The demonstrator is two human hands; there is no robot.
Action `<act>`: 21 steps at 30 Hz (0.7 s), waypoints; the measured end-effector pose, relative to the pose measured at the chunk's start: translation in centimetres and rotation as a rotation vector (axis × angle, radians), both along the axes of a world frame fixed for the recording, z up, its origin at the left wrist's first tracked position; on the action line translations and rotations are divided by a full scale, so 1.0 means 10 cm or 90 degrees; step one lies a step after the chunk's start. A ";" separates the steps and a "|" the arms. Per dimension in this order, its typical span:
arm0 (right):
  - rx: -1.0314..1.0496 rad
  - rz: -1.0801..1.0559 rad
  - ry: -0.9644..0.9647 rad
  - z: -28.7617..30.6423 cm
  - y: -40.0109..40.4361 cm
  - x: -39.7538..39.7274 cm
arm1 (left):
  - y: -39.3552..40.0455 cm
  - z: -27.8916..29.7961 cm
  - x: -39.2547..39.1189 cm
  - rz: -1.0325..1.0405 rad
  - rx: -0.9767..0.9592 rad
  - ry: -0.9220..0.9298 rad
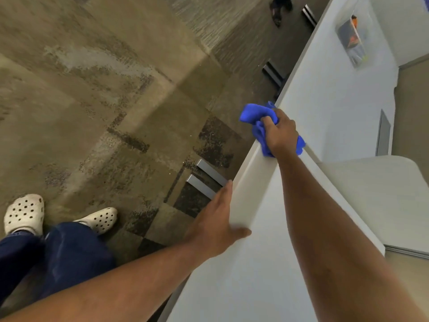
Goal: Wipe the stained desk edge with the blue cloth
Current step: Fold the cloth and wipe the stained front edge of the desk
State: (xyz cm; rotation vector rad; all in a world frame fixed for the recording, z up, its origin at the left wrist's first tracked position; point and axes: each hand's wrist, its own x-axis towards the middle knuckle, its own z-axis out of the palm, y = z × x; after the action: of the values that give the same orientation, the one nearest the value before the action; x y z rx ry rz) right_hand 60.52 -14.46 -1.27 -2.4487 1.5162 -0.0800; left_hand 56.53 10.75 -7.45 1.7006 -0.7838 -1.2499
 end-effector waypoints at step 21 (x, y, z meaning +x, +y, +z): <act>-0.036 -0.007 0.206 -0.20 1.03 -0.23 | -0.03 -0.02 -0.02 0.048 -0.062 -0.024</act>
State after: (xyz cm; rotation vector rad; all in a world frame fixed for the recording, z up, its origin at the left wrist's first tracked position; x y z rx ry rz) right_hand 58.25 -4.17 -3.30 -2.5949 1.6737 0.2884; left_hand 56.30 10.50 -7.66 1.6630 -0.7830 -1.1136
